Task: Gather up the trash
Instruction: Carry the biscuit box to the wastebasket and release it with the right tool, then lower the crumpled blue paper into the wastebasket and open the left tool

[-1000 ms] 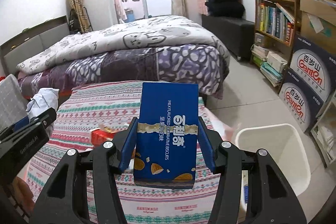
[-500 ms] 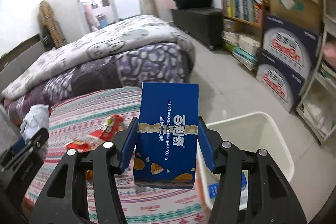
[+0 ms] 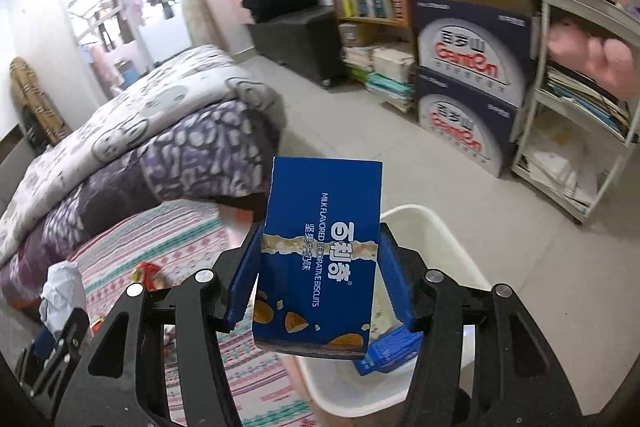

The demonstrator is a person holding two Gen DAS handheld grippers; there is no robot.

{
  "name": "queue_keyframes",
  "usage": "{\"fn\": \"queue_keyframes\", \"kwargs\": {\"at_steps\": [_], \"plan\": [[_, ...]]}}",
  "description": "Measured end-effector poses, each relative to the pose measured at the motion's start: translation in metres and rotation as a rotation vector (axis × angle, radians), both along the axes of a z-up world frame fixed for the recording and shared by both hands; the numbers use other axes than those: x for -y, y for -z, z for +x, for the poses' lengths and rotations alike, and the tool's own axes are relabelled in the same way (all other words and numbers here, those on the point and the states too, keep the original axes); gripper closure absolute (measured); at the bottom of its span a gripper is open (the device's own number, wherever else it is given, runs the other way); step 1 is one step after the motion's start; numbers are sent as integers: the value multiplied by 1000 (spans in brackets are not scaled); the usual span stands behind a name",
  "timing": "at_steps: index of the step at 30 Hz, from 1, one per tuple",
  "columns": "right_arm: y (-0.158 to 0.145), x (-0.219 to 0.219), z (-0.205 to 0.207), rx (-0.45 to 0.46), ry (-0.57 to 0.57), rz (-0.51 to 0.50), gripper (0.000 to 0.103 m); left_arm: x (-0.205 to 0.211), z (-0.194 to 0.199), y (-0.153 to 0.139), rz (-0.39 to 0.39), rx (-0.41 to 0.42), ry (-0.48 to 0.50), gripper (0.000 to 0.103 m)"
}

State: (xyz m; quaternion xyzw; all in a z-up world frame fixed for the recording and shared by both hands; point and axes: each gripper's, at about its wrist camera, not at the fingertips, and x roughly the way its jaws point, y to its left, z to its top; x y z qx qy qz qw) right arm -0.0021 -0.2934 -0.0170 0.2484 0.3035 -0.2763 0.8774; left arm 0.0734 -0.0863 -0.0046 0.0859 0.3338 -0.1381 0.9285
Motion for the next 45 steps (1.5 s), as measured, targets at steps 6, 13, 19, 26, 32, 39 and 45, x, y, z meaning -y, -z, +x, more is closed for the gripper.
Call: {"fn": "queue_keyframes", "kwargs": {"at_steps": [6,13,19,26,32,39,45], "plan": [[1,22,-16,-4,63,11,27,30,-8,5,8,-14,59,49],[0,45,-33,1,118,25,12,61,-20,8,4,-40,120,49],[-1,67,-47,17,158,57,11,89,-34,11,17,-50,178,49],[-1,91,-65,46,219,117,11,115,-45,18,-2,-107,252,49],[4,107,-75,50,252,165,11,130,-52,27,-33,-173,300,48],[4,106,-75,50,258,157,10,137,-55,31,-93,-229,336,24],[5,97,-66,42,231,164,9,128,-45,35,-88,-245,301,23]]}}
